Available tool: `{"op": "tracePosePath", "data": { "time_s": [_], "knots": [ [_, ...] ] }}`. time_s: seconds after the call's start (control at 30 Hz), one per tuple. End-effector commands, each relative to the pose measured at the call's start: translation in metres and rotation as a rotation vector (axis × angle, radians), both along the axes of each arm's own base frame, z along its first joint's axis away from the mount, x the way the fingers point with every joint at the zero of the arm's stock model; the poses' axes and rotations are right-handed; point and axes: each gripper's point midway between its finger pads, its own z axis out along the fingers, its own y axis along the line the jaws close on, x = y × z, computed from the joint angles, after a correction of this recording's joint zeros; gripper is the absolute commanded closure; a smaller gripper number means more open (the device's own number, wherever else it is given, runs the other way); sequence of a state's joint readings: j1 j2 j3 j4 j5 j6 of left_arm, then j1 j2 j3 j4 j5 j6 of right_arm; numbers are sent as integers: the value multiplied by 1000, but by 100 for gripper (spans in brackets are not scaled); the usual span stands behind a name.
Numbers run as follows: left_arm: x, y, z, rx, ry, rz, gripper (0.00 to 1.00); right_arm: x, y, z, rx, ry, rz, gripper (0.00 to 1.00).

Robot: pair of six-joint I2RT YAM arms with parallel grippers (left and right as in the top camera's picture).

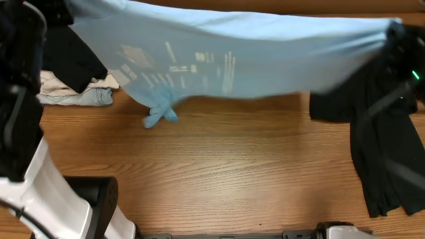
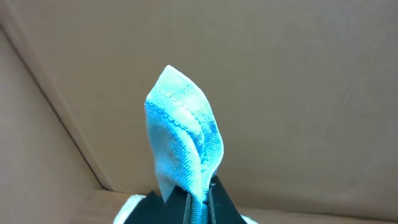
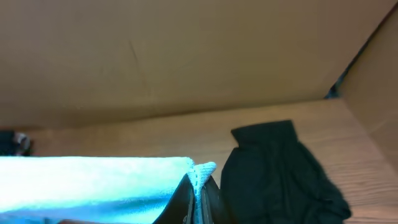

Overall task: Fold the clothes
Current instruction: 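Lift the shirt with both grippers and stretch it wide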

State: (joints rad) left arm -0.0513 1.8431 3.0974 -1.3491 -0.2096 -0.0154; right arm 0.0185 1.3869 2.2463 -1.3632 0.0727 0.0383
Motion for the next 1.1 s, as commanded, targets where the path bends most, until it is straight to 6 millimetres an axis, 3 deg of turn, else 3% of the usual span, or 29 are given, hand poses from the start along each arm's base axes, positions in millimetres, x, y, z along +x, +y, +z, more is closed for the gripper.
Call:
{"op": "tracePosePath", "data": {
  "time_s": [0.0,0.3,0.47,0.6,0.77,0.9,1.07],
  "knots": [
    [-49,11,32,35,-98,44,96,-49,-10,36,-25,-129,-40,96],
    [-136,30,69,64,-244,142,96,-146,-12,78,-21,-349,-52,96],
    [-168,35,79,71,-294,164,96,-170,-17,84,-26,-393,-77,96],
    [-175,38,78,70,-296,181,96,-178,-18,89,-28,-412,-81,96],
    [-155,37,67,78,-233,178,96,-169,-19,84,-33,-383,-86,96],
    [-112,35,43,94,-113,173,96,-143,-20,64,-39,-294,-91,96],
    [-50,32,3,114,49,162,96,-96,-23,19,-56,-114,-105,96]
  ]
}}
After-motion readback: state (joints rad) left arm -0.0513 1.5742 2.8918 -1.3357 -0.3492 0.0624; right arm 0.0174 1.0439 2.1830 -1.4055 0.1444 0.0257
